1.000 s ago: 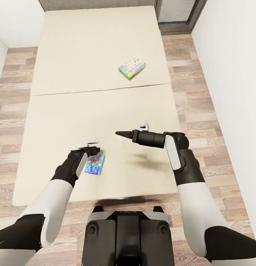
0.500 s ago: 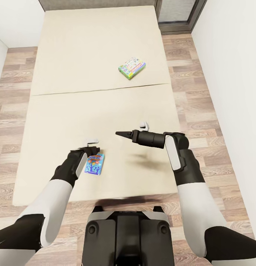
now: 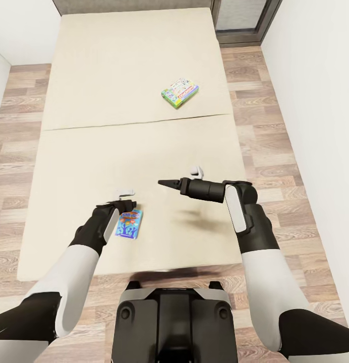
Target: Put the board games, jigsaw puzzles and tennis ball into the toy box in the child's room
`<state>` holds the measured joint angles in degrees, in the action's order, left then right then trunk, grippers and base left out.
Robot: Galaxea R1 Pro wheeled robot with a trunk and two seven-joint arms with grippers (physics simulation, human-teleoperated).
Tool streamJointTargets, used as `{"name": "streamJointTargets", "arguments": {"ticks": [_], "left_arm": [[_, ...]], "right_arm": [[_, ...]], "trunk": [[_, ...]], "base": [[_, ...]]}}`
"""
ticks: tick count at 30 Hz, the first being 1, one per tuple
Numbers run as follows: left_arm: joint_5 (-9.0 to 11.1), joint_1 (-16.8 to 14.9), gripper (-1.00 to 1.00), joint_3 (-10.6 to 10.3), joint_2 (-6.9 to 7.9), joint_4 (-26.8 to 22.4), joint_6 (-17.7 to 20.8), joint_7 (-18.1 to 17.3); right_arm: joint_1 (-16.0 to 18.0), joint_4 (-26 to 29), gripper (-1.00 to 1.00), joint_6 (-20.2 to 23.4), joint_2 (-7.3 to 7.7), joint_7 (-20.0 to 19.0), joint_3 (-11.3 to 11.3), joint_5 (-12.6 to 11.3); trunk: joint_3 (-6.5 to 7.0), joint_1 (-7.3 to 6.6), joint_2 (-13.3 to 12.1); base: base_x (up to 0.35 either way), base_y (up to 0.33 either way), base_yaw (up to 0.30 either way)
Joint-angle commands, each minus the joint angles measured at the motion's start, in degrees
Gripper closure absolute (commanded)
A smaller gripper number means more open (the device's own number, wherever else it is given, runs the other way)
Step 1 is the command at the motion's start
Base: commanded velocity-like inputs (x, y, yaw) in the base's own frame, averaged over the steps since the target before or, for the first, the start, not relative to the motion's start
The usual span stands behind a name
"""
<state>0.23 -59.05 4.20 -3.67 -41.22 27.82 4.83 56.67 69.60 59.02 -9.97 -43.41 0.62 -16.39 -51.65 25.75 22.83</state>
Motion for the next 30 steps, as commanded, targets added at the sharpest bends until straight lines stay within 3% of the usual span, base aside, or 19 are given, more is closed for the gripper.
{"name": "streamJointTargets", "arguments": {"ticks": [1,30], "left_arm": [[0.04,-0.01,-1.0,0.15,-0.07,-0.08,0.31,0.09],[-0.17,-0.01,-1.0,0.11,-0.06,-0.08,0.39,0.09]], "right_arm": [[0.03,0.01,-1.0,0.2,-0.02,0.21,0.04,0.16],[0.02,-0.05,-1.0,0.22,-0.02,2.65,-0.01,-0.09]], "trunk": [[-0.06,0.03,0.09],[-0.06,0.03,0.09]], "base": [[0.0,0.0,0.0],[0.0,0.0,0.0]]}}
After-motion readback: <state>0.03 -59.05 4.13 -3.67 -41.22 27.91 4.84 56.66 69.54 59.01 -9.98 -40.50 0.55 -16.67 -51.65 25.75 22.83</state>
